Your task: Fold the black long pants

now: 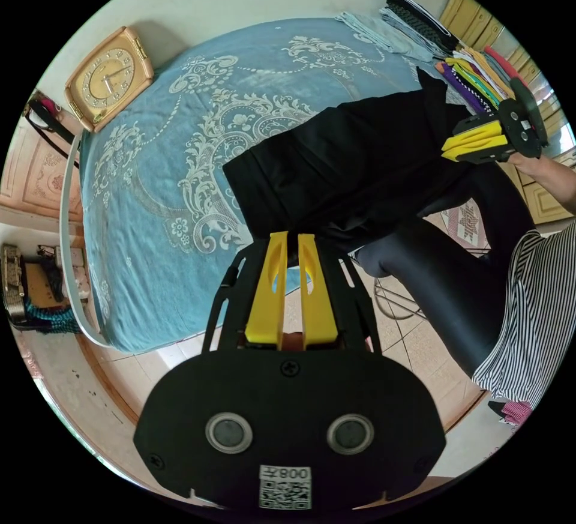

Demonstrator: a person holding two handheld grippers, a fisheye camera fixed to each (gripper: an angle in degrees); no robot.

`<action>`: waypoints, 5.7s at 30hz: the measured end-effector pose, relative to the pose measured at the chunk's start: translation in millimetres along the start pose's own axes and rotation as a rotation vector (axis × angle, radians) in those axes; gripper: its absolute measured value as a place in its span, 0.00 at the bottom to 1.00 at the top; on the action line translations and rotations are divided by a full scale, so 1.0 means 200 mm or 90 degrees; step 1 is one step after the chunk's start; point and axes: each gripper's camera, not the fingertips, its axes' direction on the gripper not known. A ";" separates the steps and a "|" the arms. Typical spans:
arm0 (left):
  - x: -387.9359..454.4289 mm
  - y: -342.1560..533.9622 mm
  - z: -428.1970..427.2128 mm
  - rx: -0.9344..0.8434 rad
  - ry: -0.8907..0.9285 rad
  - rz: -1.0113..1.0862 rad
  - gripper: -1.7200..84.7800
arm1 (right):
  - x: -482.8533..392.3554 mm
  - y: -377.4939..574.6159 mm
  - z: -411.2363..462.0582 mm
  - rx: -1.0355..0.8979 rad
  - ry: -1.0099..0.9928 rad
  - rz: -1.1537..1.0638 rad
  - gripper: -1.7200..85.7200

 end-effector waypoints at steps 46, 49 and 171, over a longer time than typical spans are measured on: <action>0.09 1.05 0.57 -0.005 0.085 -0.094 0.05 | -0.44 -0.26 0.94 -0.022 -0.125 0.036 0.03; 0.04 1.13 0.60 0.014 0.149 -0.137 0.06 | -0.43 -0.26 1.02 -0.009 -0.138 0.053 0.04; 3.93 -1.60 -1.23 -0.072 0.036 0.308 0.04 | 0.43 0.85 3.72 0.230 -0.165 0.604 0.11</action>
